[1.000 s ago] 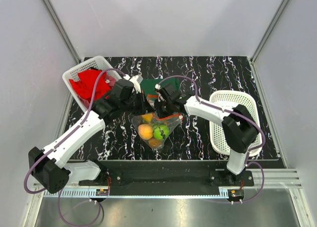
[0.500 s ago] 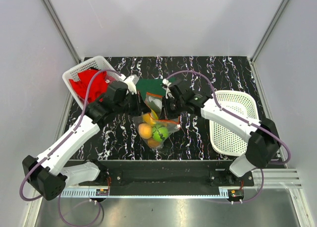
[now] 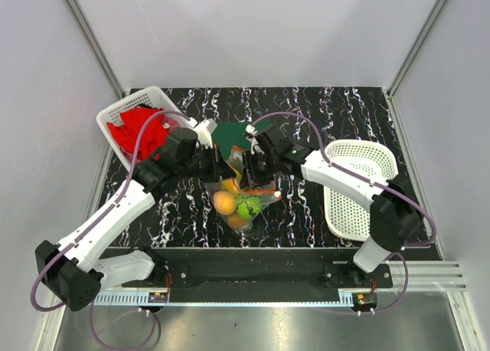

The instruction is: Open the zip-top bag and remove the fake food

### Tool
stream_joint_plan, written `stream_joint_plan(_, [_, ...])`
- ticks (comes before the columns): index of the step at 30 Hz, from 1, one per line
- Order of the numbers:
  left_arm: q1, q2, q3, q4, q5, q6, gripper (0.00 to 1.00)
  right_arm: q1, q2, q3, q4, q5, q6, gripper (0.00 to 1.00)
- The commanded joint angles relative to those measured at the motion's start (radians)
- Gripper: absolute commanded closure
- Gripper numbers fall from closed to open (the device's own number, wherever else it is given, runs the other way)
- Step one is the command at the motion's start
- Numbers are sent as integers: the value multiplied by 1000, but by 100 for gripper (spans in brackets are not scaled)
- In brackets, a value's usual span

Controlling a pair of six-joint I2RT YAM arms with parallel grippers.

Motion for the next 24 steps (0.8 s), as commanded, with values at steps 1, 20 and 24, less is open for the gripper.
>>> stream_joint_plan(1, [3, -1, 6, 95, 70, -28, 100, 11, 41, -11, 123, -39, -1, 59])
stream_joint_plan(20, [5, 68, 86, 105, 127, -14, 100, 11, -25, -126, -23, -134, -129, 20])
stream_joint_plan(24, [5, 57, 87, 167, 197, -83, 100, 11, -12, -132, 9, -152, -123, 19])
